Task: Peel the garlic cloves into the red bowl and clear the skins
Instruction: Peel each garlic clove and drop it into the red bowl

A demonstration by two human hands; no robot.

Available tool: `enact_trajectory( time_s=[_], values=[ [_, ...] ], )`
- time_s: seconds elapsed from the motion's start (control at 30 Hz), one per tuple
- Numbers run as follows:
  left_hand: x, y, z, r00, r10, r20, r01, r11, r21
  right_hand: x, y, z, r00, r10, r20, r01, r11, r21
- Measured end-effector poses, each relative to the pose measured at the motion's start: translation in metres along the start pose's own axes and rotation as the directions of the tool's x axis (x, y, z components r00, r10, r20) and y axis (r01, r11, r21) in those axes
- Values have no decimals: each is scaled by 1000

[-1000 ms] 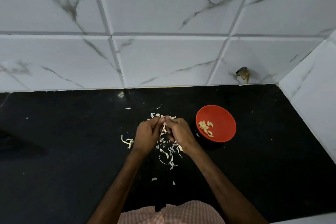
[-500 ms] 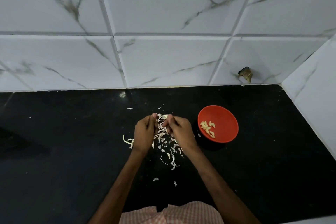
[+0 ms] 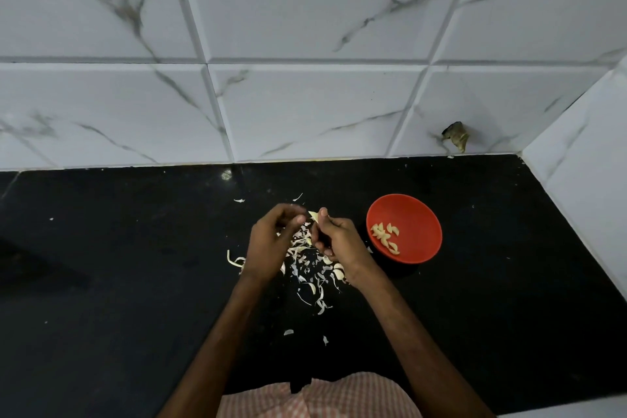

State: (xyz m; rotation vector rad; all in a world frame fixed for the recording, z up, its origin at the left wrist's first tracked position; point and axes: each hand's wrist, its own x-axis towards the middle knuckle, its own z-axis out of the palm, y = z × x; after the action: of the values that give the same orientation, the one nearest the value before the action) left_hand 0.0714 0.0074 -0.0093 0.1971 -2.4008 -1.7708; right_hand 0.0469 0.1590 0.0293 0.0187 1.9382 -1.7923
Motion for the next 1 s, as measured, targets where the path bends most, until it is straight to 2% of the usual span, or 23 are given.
enact_trajectory(
  time_s=[0.03,0.1,0.3,0.37,0.47,0.6,0.73,0.87,1.0],
  values=[
    [1,4,3,999,14,50,-6,990,-140,0,0,1,1000,12,3,-12,1000,-1],
    [0,9,10,996,39,76,-15,956,-293,2,-1,3,999,45,6,-45,999,3],
    [-11,16,16,993,-59,105,107,831,-546,2,3,7,998,54,18,-54,998,26],
    [-10,16,12,991,-104,86,134,835,-533,4,6,6,995,-50,-90,43,996,-72],
    [-8,16,8,986,-161,34,155,842,-517,5,12,4,921,-270,-280,227,957,-180],
    [-7,21,11,992,-126,-30,96,875,-474,2,10,7,873,-425,-237,384,901,-203],
    [-8,26,13,997,-66,-40,41,892,-451,3,8,9,849,-439,-295,394,897,-202],
    [-9,22,15,993,-99,-58,60,879,-473,4,7,11,866,-379,-326,330,923,-196],
    [-10,21,16,991,-118,-63,68,847,-528,2,7,14,853,-406,-329,343,910,-235]
  ],
)
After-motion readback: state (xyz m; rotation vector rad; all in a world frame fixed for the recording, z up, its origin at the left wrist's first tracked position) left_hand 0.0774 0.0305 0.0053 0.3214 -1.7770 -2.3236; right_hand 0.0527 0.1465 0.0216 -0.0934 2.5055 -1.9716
